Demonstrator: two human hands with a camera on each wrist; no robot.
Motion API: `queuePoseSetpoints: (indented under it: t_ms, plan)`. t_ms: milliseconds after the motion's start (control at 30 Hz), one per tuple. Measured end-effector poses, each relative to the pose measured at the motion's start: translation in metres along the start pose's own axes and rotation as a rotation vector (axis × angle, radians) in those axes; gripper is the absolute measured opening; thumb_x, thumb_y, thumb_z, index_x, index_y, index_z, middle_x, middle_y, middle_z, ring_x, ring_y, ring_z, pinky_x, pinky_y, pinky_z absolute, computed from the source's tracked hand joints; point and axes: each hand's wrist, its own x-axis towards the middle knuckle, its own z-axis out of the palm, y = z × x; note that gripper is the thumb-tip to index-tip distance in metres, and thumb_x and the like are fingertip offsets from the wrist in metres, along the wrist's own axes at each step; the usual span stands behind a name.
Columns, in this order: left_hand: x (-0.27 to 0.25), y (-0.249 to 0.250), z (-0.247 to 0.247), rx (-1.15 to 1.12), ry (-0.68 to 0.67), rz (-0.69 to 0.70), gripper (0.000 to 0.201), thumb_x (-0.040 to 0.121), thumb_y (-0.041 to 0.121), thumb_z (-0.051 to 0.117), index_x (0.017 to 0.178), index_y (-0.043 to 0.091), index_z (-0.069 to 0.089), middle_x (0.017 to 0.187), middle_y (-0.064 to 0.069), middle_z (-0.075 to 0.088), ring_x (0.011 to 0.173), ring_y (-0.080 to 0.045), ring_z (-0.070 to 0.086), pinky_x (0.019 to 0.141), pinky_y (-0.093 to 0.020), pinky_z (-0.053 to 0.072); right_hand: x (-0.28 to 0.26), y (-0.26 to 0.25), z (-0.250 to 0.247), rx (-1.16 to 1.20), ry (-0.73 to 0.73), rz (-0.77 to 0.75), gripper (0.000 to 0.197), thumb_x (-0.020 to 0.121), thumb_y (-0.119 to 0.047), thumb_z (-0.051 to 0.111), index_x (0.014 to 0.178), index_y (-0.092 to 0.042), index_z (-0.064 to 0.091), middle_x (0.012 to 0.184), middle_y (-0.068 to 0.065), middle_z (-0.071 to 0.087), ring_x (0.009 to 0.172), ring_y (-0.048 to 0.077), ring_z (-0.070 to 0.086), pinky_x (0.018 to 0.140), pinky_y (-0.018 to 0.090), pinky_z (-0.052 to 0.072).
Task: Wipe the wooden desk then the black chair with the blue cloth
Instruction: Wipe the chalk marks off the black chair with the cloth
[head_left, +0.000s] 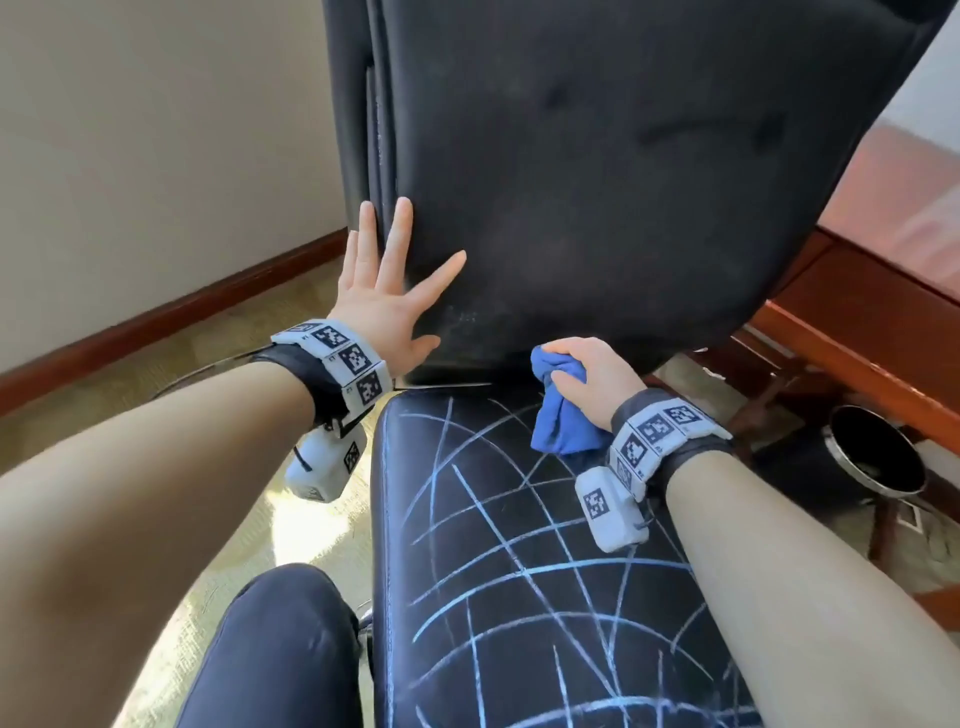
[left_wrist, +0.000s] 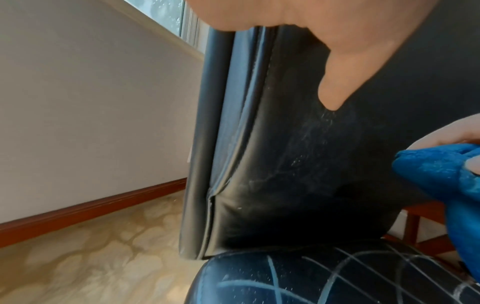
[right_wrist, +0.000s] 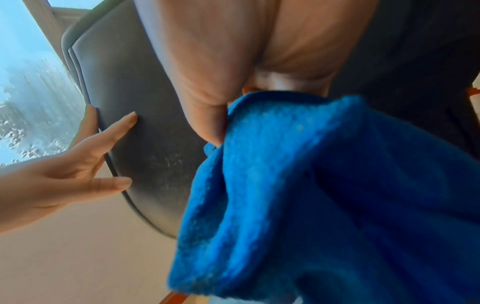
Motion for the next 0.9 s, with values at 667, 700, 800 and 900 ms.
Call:
queuePoseSetpoints:
  t_ms: [667, 700, 800, 900]
  plan:
    - [-0.104, 0.026, 0.173, -0.076, -0.698, -0.162, 0.085, 0.092, 0.063, 0.029, 0.149, 0.015, -0.012, 0.156, -0.006, -0.02, 0.143, -0.025, -0.018, 0.115, -0.042, -0.008, -0.011, 0.03, 0.144, -0.398, -0.364, 0.297, 0.066, 0.097, -0.037, 0.042, 0.15, -0.027, 0.003, 0.158, 0.0, -0.006, 0.145, 0.023, -0.009, 0.117, 0.039, 0.012]
    - [-0.105, 0.027, 0.18, -0.091, -0.668, -0.147, 0.085, 0.092, 0.063, 0.028, 0.149, 0.014, -0.012, 0.156, -0.006, -0.02, 0.144, -0.024, -0.017, 0.116, -0.041, -0.007, -0.018, 0.032, 0.146, -0.395, -0.32, 0.316, 0.066, 0.097, -0.038, 0.041, 0.15, -0.027, 0.003, 0.158, 0.0, -0.006, 0.145, 0.022, -0.01, 0.117, 0.039, 0.012]
    - [-0.108, 0.03, 0.19, -0.118, -0.6, -0.119, 0.087, 0.091, 0.065, 0.028, 0.149, 0.014, -0.012, 0.156, -0.007, -0.019, 0.144, -0.025, -0.016, 0.117, -0.04, -0.005, -0.03, 0.03, 0.142, -0.427, -0.204, 0.339, 0.066, 0.097, -0.039, 0.041, 0.15, -0.028, 0.002, 0.158, -0.001, -0.007, 0.145, 0.022, -0.011, 0.116, 0.041, 0.013]
    - [-0.112, 0.027, 0.193, -0.121, -0.585, -0.109, 0.088, 0.09, 0.066, 0.029, 0.149, 0.015, -0.013, 0.156, -0.005, -0.02, 0.144, -0.024, -0.017, 0.117, -0.041, -0.005, -0.013, 0.016, 0.144, -0.474, -0.204, 0.271, 0.066, 0.097, -0.04, 0.039, 0.15, -0.03, 0.001, 0.158, -0.001, -0.008, 0.144, 0.023, -0.012, 0.117, 0.042, 0.011]
